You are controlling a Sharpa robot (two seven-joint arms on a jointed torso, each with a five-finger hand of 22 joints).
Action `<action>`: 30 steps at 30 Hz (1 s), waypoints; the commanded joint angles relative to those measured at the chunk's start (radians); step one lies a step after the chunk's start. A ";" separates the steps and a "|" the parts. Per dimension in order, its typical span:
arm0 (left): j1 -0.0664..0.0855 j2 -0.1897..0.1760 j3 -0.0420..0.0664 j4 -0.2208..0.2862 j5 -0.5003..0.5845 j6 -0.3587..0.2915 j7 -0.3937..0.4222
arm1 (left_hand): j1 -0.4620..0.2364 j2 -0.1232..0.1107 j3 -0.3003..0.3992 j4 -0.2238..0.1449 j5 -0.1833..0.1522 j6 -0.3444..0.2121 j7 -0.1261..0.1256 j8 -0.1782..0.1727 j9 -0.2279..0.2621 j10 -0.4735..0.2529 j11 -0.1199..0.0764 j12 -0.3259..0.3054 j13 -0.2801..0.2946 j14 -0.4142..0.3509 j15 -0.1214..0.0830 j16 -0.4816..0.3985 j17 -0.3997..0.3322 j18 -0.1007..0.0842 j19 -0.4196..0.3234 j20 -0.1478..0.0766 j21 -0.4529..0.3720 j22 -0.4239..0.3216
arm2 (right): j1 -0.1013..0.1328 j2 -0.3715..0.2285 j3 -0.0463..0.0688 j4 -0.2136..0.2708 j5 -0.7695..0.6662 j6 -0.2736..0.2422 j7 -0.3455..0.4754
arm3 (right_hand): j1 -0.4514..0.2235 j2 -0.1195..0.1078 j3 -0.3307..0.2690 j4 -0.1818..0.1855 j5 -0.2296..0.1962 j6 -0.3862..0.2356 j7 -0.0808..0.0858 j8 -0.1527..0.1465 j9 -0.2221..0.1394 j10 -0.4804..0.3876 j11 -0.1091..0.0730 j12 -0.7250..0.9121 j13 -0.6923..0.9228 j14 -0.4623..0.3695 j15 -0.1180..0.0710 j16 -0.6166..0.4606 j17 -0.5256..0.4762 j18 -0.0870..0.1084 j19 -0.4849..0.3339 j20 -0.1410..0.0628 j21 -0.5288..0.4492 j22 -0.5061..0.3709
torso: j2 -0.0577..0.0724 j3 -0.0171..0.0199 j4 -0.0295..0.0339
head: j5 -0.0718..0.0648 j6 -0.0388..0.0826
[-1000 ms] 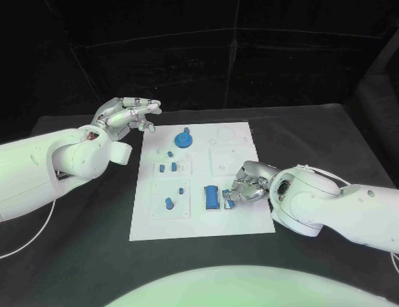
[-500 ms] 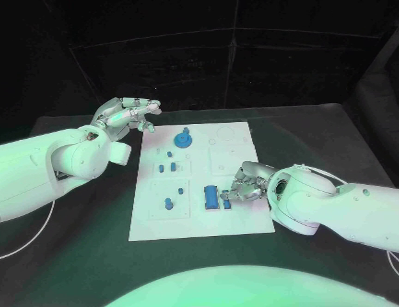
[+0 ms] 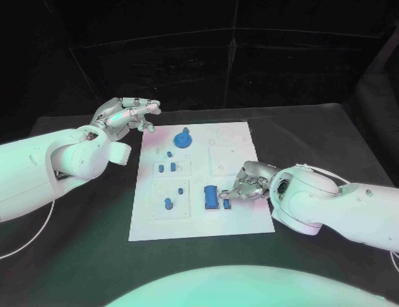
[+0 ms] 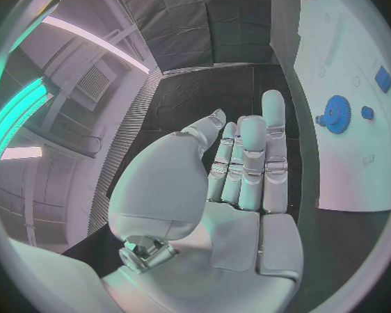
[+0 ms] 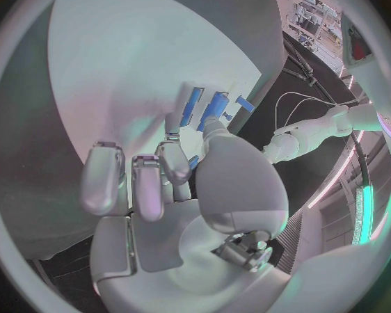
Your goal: Assemble the parts on the task board
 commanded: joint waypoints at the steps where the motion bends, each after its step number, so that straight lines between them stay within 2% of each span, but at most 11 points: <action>1: 0.001 0.000 0.000 0.001 0.000 0.015 0.002 | 0.006 -0.002 0.000 -0.008 -0.001 -0.006 0.000 0.004 -0.001 -0.007 0.000 0.004 -0.001 -0.005 0.001 -0.005 -0.001 0.006 -0.001 0.002 -0.005 -0.001 | 0.001 -0.007 0.000 0.005 -0.009 0.014 0.021 | 0.044 0.005 -0.007 -0.017 0.017 -0.004 0.004 -0.002 0.004 0.004 0.001 -0.004 0.002 0.080 -0.005 0.001 0.121 -0.017 0.006 -0.003 0.005 0.001 | 0.000 0.0000 0.0007 | -0.001 0.001; 6: 0.001 0.002 0.000 -0.001 0.000 0.014 0.004 | 0.006 -0.002 0.000 -0.008 -0.001 -0.006 0.000 0.004 -0.001 -0.007 0.000 0.004 -0.001 -0.005 0.001 -0.005 -0.001 0.006 -0.001 0.002 -0.005 -0.001 | 0.001 -0.021 0.000 0.008 0.011 -0.036 0.086 | 0.084 0.016 -0.022 -0.034 0.057 -0.032 0.014 -0.019 0.003 -0.002 0.008 -0.014 -0.002 0.077 0.000 -0.008 0.107 -0.016 0.001 0.000 0.000 -0.008 | -0.002 -0.0001 -0.0010 | -0.002 0.006; 12: 0.001 0.008 -0.006 -0.009 0.000 0.016 0.012 | 0.006 -0.002 0.000 -0.008 -0.001 -0.006 0.001 0.004 -0.001 -0.007 0.001 0.004 -0.001 -0.005 0.001 -0.005 -0.003 0.006 -0.001 0.002 -0.005 -0.002 | 0.004 -0.056 0.001 -0.017 0.258 -0.106 0.358 | 0.137 0.020 -0.049 -0.053 0.087 -0.124 0.049 -0.068 -0.010 -0.063 0.038 -0.117 -0.087 0.059 0.024 -0.059 0.032 0.003 -0.046 0.020 -0.064 -0.120 | -0.014 -0.0020 0.0007 | -0.012 0.021; 13: 0.001 0.010 -0.008 -0.013 0.000 0.017 0.015 | 0.006 -0.002 0.000 -0.008 -0.001 -0.006 0.001 0.004 -0.001 -0.007 0.001 0.004 -0.001 -0.006 0.001 -0.006 -0.004 0.006 -0.001 0.002 -0.005 -0.002 | 0.007 -0.060 0.001 -0.030 0.326 -0.110 0.414 | 0.148 0.022 -0.053 -0.057 0.091 -0.135 0.053 -0.074 -0.011 -0.079 0.043 -0.143 -0.109 0.054 0.027 -0.076 0.009 0.009 -0.059 0.023 -0.083 -0.151 | -0.020 -0.0031 0.0007 | -0.014 0.023; 15: 0.000 0.016 -0.011 -0.023 0.000 0.018 0.022 | 0.002 -0.003 -0.003 -0.006 -0.001 -0.006 0.000 0.005 -0.001 -0.007 0.001 0.006 -0.001 -0.007 0.001 -0.007 -0.007 0.005 -0.002 0.003 -0.006 -0.002 | 0.019 -0.062 0.001 -0.067 0.466 -0.117 0.528 | 0.184 0.036 -0.058 -0.075 0.106 -0.157 0.065 -0.085 -0.013 -0.180 0.053 -0.321 -0.259 0.013 0.036 -0.184 -0.130 0.041 -0.137 0.033 -0.201 -0.339 | -0.029 -0.0047 0.0016 | -0.018 0.034; 17: -0.001 0.022 -0.013 -0.035 0.001 0.015 0.030 | -0.002 -0.005 -0.005 -0.004 -0.002 -0.006 0.000 0.006 -0.001 -0.007 0.001 0.007 -0.001 -0.010 0.002 -0.009 -0.011 0.005 -0.002 0.003 -0.007 -0.003 | 0.035 -0.054 0.002 -0.116 0.597 -0.114 0.634 | 0.219 0.052 -0.060 -0.095 0.126 -0.166 0.070 -0.090 -0.012 -0.250 0.058 -0.453 -0.373 -0.015 0.040 -0.274 -0.233 0.064 -0.192 0.038 -0.300 -0.481 | -0.038 -0.0065 0.0013 | -0.019 0.047; 18: -0.002 0.027 -0.014 -0.044 0.001 0.011 0.036 | -0.013 -0.007 -0.012 0.002 -0.002 -0.006 -0.001 0.007 -0.001 -0.007 0.000 0.009 -0.002 -0.023 0.003 -0.021 -0.035 0.005 -0.007 0.004 -0.012 -0.005 | 0.045 -0.045 0.002 -0.152 0.669 -0.107 0.687 | 0.246 0.067 -0.054 -0.107 0.136 -0.171 0.076 -0.093 -0.013 -0.291 0.064 -0.502 -0.407 -0.066 0.047 -0.402 -0.373 0.087 -0.264 0.043 -0.417 -0.638 | -0.045 -0.0075 0.0018 | -0.021 0.052; 19: -0.004 0.033 -0.015 -0.056 0.005 0.008 0.042 | -0.026 -0.012 -0.025 0.011 -0.003 -0.008 -0.002 0.007 -0.001 -0.009 0.000 0.013 -0.002 -0.054 0.007 -0.045 -0.066 0.004 -0.023 0.007 -0.025 -0.012 | 0.055 -0.032 0.002 -0.192 0.735 -0.098 0.735 | 0.266 0.077 -0.051 -0.116 0.138 -0.177 0.084 -0.099 -0.015 -0.319 0.071 -0.545 -0.443 -0.123 0.056 -0.551 -0.521 0.090 -0.295 0.052 -0.480 -0.689 | -0.054 -0.0088 0.0016 | -0.025 0.066; 23: -0.012 0.060 -0.015 -0.108 0.032 0.010 0.053 | -0.030 -0.010 -0.056 0.022 -0.003 -0.008 0.004 0.013 -0.001 -0.012 0.009 0.019 -0.004 -0.149 0.018 -0.141 -0.112 0.003 -0.101 0.020 -0.098 -0.054 | 0.076 0.027 0.002 -0.338 0.888 -0.066 0.854 | 0.314 0.095 -0.039 -0.136 0.144 -0.218 0.114 -0.131 -0.035 -0.394 0.104 -0.669 -0.556 -0.218 0.088 -0.801 -0.698 0.088 -0.345 0.081 -0.621 -0.774 | -0.084 -0.0142 -0.0026 | -0.023 0.098; 26: -0.022 0.106 -0.016 -0.189 0.043 0.044 0.065 | -0.018 0.002 -0.059 0.028 -0.003 0.008 0.006 0.017 -0.002 0.013 0.011 -0.022 -0.013 -0.191 0.029 -0.319 -0.191 0.009 -0.165 0.032 -0.186 -0.115 | 0.086 0.095 0.003 -0.481 0.956 -0.037 0.927 | 0.308 0.102 -0.041 -0.121 0.164 -0.217 0.125 -0.143 -0.053 -0.444 0.128 -0.797 -0.682 -0.297 0.116 -0.954 -0.774 0.086 -0.403 0.110 -0.743 -0.846 | -0.107 -0.0177 -0.0007 | -0.023 0.128; 30: -0.034 0.157 -0.015 -0.279 0.054 0.083 0.093 | -0.011 0.005 -0.052 0.038 -0.002 0.015 0.005 0.001 -0.003 0.042 0.018 -0.101 -0.013 -0.192 0.046 -0.521 -0.268 0.005 -0.204 0.054 -0.277 -0.189 | 0.091 0.181 0.003 -0.639 1.027 -0.003 0.985 | 0.320 0.104 -0.041 -0.124 0.164 -0.205 0.139 -0.177 -0.088 -0.405 0.157 -0.907 -0.846 -0.390 0.172 -1.168 -0.919 0.087 -0.475 0.164 -0.927 -0.957 | -0.122 -0.0165 0.0010 | -0.021 0.163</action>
